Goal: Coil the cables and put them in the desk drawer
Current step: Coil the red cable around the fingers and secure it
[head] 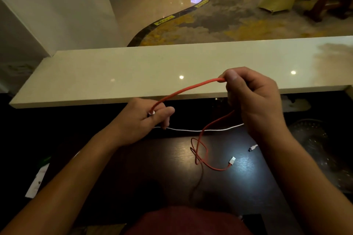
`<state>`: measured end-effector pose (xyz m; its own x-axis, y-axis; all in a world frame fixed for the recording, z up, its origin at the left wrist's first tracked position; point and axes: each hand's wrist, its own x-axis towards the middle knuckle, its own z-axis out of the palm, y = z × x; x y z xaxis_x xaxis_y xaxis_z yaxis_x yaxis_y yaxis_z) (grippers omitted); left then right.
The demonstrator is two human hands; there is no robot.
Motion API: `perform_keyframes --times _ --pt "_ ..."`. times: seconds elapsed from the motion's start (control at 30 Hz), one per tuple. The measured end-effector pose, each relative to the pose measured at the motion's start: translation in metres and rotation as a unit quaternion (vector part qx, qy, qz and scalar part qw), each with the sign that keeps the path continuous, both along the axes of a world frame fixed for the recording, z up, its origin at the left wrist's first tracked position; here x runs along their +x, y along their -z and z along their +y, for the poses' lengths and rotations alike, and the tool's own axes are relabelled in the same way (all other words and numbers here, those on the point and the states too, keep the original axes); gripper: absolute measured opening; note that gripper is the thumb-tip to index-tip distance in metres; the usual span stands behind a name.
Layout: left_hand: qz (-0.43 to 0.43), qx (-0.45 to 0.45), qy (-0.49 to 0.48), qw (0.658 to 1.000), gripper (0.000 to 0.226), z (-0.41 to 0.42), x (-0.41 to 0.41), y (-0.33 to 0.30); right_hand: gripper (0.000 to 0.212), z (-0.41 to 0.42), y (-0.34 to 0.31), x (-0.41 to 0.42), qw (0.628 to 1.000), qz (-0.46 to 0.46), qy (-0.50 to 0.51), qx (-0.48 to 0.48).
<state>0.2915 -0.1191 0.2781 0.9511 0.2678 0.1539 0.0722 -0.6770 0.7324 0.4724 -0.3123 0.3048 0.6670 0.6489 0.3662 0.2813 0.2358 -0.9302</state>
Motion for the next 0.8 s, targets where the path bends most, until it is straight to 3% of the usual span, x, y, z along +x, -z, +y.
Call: perform_keyframes --times 0.1,0.23,0.3,0.43,0.53,0.7,0.8 --pt "0.025 -0.125 0.078 0.989 0.059 -0.008 0.006 -0.008 0.026 0.013 0.013 0.008 0.997 0.072 0.025 -0.016" --pt "-0.068 -0.283 0.078 0.953 0.059 -0.012 0.018 -0.016 0.023 0.029 0.038 0.012 0.996 0.043 0.04 -0.066" --pt "-0.117 -0.372 0.073 0.918 0.06 -0.012 0.024 -0.018 0.02 0.037 0.053 0.011 0.993 0.004 0.03 -0.11" --pt "-0.166 -0.549 0.073 0.816 0.069 -0.006 0.034 -0.021 0.02 0.049 0.08 0.006 0.976 -0.052 -0.01 -0.213" --pt "-0.168 -0.569 0.059 0.803 0.064 0.0 0.039 -0.017 0.032 0.052 0.089 -0.004 0.956 -0.069 -0.075 -0.277" --pt "-0.188 -0.551 0.053 0.811 0.059 0.004 0.042 -0.012 0.049 0.052 0.099 -0.017 0.936 0.028 -0.159 -0.314" --pt "-0.216 -0.492 0.021 0.843 0.062 0.008 0.041 -0.016 0.041 0.049 0.106 -0.018 0.938 0.068 -0.173 -0.293"
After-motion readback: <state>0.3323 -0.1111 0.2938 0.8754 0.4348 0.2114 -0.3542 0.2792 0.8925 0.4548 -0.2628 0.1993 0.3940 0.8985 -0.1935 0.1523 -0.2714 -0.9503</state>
